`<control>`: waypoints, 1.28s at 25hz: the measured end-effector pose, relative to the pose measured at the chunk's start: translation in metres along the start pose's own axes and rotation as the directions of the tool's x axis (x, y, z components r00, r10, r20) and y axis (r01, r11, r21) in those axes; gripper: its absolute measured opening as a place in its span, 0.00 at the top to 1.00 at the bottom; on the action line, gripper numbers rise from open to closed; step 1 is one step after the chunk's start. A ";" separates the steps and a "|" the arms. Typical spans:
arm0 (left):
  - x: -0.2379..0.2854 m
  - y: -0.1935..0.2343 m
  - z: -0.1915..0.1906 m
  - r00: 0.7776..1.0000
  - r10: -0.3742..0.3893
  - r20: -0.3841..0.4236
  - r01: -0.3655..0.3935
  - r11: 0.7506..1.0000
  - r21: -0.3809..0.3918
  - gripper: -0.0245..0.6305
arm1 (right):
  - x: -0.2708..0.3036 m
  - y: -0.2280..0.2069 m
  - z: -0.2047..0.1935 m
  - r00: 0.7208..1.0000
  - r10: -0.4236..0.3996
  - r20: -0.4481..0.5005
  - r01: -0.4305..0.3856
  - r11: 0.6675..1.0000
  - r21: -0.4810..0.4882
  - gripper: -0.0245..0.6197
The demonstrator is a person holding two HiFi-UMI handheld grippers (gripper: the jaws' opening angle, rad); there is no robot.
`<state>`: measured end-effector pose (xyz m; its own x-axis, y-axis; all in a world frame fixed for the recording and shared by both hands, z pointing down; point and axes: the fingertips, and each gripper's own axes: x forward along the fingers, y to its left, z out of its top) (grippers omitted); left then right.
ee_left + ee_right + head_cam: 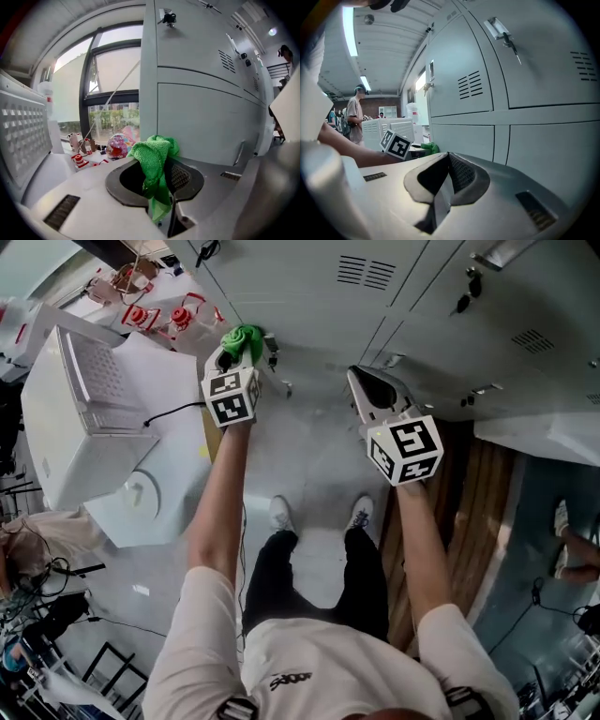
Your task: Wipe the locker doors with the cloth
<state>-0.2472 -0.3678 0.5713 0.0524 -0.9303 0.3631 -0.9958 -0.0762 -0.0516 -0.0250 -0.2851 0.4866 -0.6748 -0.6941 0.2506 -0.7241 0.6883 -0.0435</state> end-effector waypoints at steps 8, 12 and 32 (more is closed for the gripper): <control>0.006 -0.081 0.016 0.998 -0.029 0.064 0.033 0.998 -0.054 0.81 | -0.020 -0.030 -0.019 0.997 0.074 -0.013 -0.074 0.997 -0.004 0.95; 0.009 -0.124 0.015 0.996 -0.043 0.080 0.048 0.997 -0.059 0.81 | -0.034 -0.045 -0.037 0.996 0.081 -0.038 -0.082 0.996 -0.023 0.95; 0.025 -0.145 -0.025 0.974 -0.207 0.091 0.202 0.977 0.066 0.81 | -0.019 -0.038 -0.081 0.999 -0.029 -0.029 0.028 0.999 -0.031 0.95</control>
<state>-0.1033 -0.3714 0.6110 0.2641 -0.9229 0.2801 -0.9575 -0.2858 -0.0388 0.0266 -0.2806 0.5614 -0.6494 -0.7072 0.2794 -0.7377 0.6750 -0.0061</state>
